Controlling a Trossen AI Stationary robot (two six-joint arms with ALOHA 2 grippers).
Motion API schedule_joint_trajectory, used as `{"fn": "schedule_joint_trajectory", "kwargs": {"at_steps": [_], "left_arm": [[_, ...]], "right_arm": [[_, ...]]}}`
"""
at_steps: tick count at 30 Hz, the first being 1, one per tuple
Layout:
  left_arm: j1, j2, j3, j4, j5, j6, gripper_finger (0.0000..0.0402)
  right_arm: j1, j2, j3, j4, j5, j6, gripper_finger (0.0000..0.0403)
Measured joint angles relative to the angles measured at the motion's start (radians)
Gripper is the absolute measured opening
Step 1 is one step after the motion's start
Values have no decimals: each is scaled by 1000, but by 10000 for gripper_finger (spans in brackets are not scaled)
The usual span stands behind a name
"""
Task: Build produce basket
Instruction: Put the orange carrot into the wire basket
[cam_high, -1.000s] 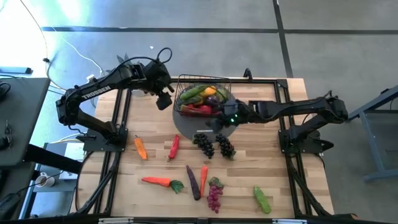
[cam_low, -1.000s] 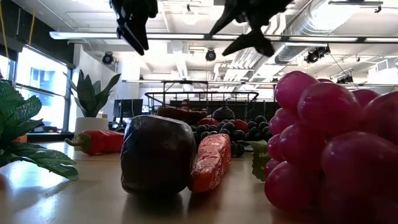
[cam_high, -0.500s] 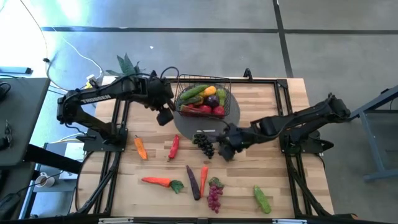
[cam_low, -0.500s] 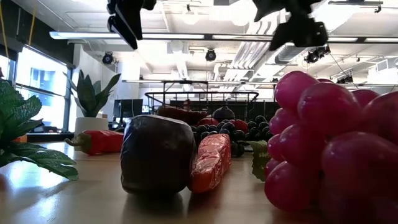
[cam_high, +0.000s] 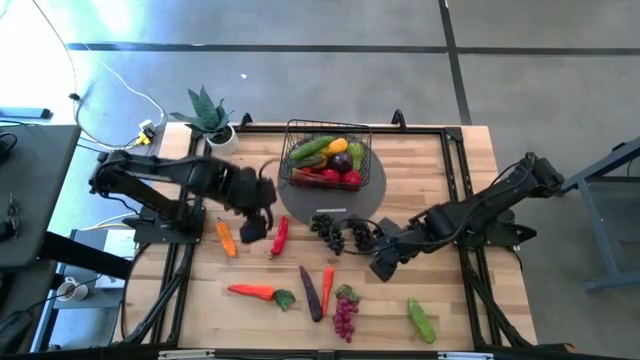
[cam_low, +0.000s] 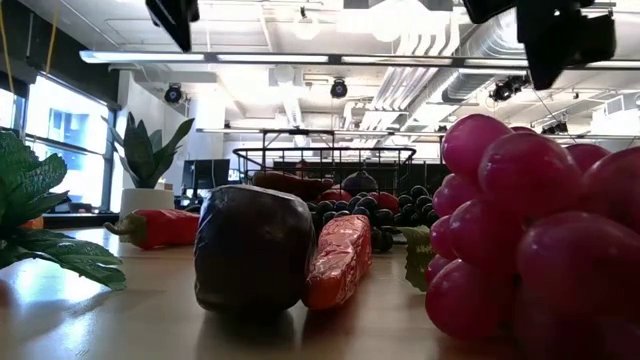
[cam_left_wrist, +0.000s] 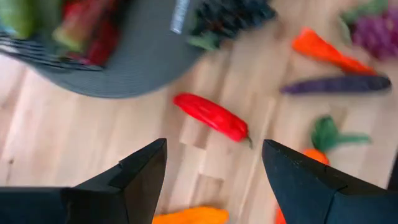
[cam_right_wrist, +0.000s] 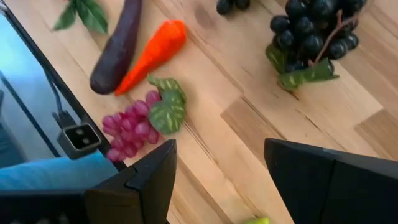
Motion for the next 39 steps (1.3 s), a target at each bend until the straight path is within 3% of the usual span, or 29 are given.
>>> {"fn": "schedule_joint_trajectory", "kwargs": {"at_steps": [5, 12, 23, 31, 39], "left_arm": [[-161, 0, -3, 3, -20, -17, 252], [-364, 0, -3, 6, -133, -69, 252], [-546, 41, -9, 39, -214, -153, 252], [-613, 30, -238, 286, -190, -270, 252], [-626, 30, -404, 469, -112, -275, 252]], "right_arm": [[21, 0, 0, -27, 0, -1, 225], [37, 0, 0, -34, 1, -4, 225], [47, 0, 0, -33, 1, -11, 225], [59, 0, 0, -26, 1, 0, 225], [60, 0, 0, -24, 1, -1, 225]]}}
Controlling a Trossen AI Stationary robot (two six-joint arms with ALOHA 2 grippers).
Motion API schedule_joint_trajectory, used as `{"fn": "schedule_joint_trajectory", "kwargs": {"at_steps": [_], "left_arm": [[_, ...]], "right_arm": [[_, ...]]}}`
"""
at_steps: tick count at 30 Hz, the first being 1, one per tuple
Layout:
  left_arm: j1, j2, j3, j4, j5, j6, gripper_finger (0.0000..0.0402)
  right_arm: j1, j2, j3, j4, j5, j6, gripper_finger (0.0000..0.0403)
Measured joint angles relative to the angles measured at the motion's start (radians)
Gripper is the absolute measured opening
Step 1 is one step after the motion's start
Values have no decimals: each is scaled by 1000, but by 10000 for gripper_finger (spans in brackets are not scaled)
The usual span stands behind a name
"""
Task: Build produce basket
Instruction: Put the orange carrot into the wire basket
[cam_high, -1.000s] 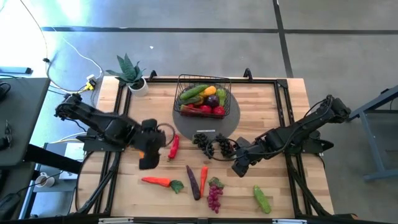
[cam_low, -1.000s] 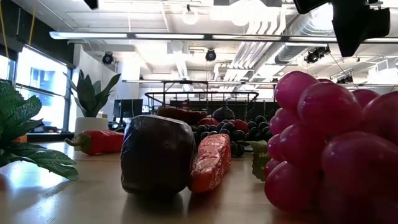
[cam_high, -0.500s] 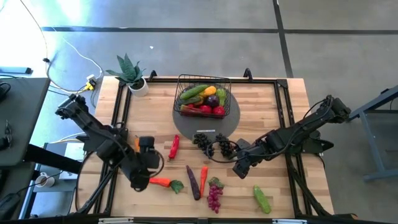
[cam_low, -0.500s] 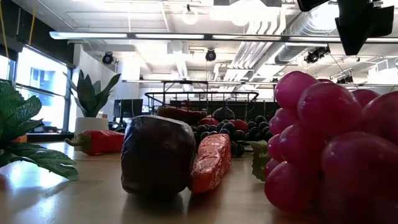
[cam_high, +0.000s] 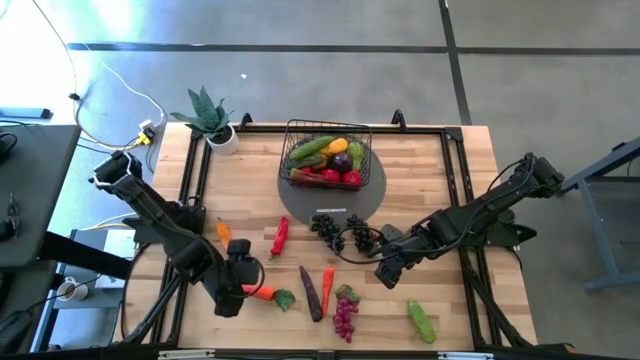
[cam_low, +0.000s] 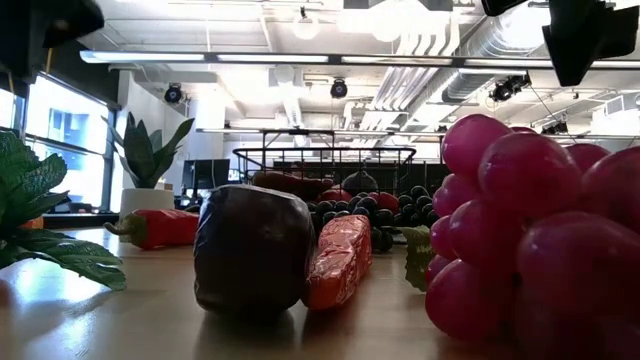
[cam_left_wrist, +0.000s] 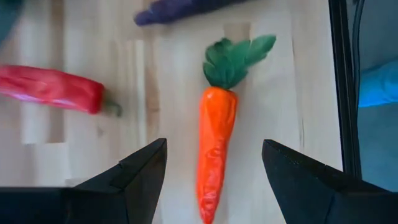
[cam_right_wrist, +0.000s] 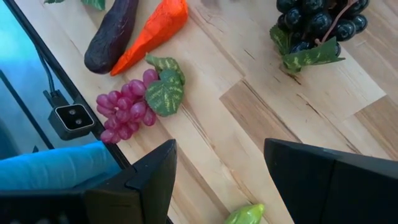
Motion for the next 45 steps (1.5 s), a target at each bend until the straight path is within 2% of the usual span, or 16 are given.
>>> {"fn": "schedule_joint_trajectory", "kwargs": {"at_steps": [10, 21, 35, 39, 45], "left_arm": [[1, 0, -200, 262, 80, 10, 252], [12, 13, -336, 468, 108, 4, 252], [63, 171, -345, 560, 134, -21, 251], [63, 172, -345, 568, 122, -38, 225], [63, 175, -346, 598, 126, -58, 132]], "right_arm": [[0, 0, 0, 0, 0, 1, 225], [0, 0, 0, 0, 7, 0, 225], [-3, 1, 0, -1, 11, 0, 225], [-3, 1, 0, -2, 11, 1, 225], [-3, 1, 0, -1, 11, 1, 225]]}}
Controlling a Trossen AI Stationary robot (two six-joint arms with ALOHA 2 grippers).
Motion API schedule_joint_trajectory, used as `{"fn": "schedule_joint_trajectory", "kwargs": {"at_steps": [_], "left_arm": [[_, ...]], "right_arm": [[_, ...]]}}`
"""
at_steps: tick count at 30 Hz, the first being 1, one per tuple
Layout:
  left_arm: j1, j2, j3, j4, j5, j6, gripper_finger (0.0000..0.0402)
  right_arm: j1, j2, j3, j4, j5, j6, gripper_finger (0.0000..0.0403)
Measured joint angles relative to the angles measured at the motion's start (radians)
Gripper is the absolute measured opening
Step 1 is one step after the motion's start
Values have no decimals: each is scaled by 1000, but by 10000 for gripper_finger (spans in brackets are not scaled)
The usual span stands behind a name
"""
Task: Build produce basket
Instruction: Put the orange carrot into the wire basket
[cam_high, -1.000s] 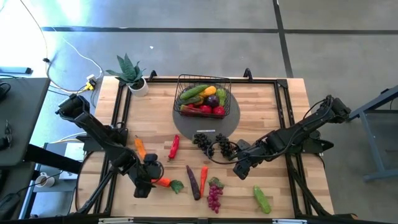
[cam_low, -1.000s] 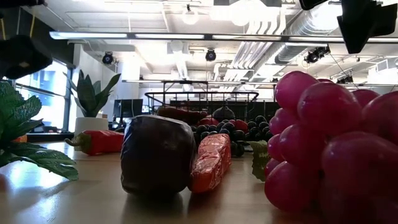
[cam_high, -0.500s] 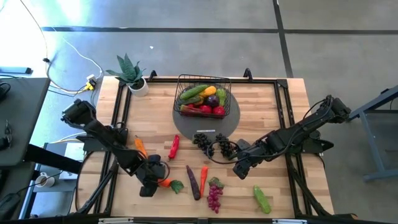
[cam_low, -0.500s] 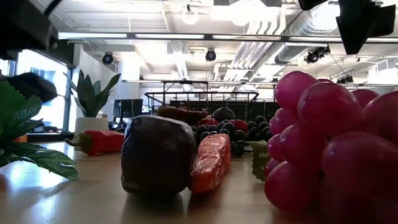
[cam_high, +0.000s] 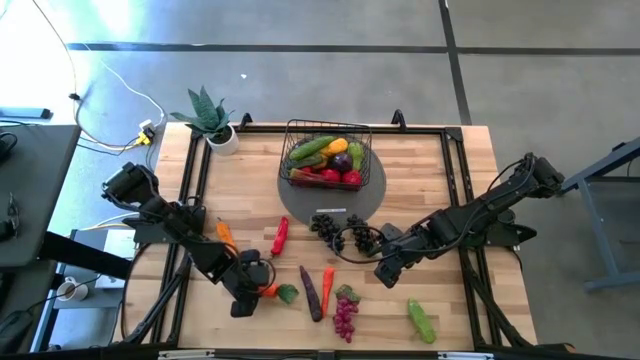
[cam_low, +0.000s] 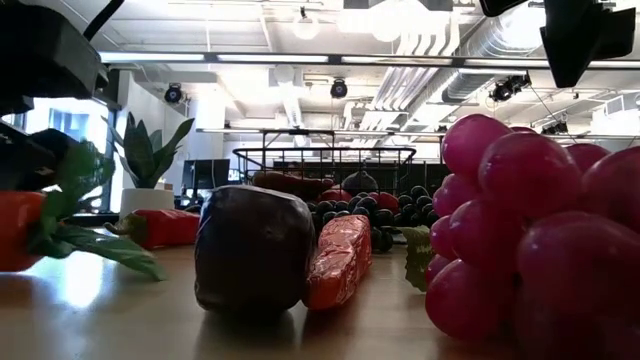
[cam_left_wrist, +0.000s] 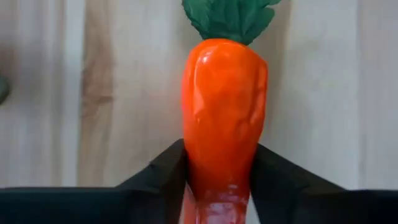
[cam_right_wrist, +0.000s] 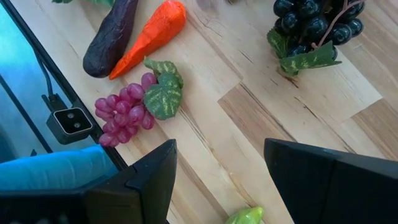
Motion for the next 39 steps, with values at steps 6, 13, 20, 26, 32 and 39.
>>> {"fn": "schedule_joint_trajectory", "kwargs": {"at_steps": [6, 13, 20, 26, 32, 39], "left_arm": [[21, -12, 1, 64, -8, 0, 83], [99, -80, 0, 101, -70, 5, 97], [216, -192, 0, 114, -136, 82, 95], [338, -290, 0, 118, -181, 164, 97], [489, -374, 0, 166, -250, 237, 97], [688, -414, 0, 365, -237, 352, 97]], "right_arm": [[0, 0, 0, 1, 0, 0, 225], [0, 0, 0, 0, 0, -3, 225], [0, 0, 0, 0, 0, -11, 225], [0, 0, 0, 0, 0, -11, 225], [0, 0, 0, -2, 56, -11, 225], [-26, 0, 0, -3, 135, -11, 225]]}}
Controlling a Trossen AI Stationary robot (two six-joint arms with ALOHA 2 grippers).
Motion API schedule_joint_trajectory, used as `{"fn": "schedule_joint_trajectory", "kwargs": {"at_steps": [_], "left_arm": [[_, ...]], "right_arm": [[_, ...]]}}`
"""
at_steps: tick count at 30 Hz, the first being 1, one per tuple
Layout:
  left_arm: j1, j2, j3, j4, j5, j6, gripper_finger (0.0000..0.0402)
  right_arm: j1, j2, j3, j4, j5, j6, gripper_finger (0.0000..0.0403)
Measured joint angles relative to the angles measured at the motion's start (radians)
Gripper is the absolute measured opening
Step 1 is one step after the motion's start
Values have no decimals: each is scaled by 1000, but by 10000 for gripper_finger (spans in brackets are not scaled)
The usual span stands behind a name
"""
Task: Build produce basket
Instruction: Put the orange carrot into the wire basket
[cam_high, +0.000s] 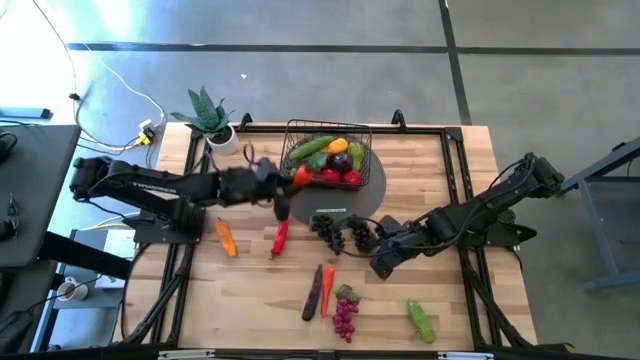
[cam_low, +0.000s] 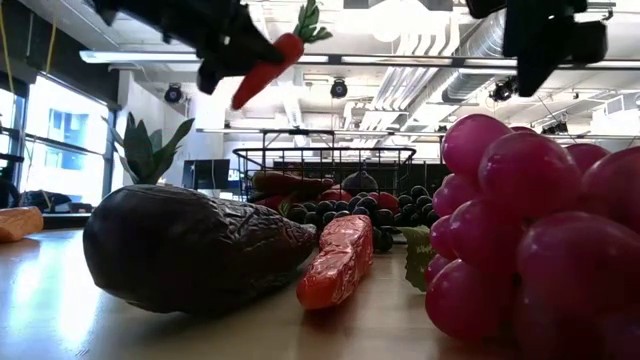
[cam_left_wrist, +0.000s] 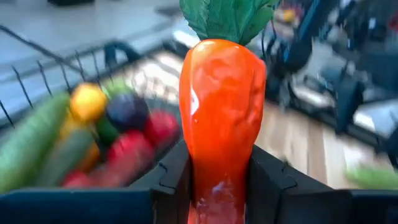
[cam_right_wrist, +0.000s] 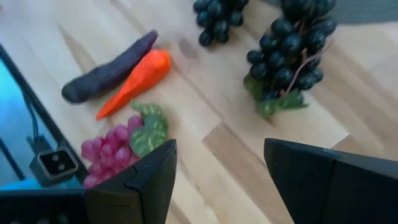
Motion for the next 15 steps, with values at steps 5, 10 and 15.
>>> {"fn": "schedule_joint_trajectory", "kwargs": {"at_steps": [5, 10, 15], "left_arm": [[118, -2, 0, 100, 38, 56, 97], [229, 8, 0, 180, 41, 140, 97], [347, 44, 1, 265, 81, 166, 97]], "right_arm": [[-42, 0, 0, 0, 36, 0, 225], [-90, 0, 0, -12, 60, 0, 225], [-136, 0, 0, -12, 78, 2, 225]]}}
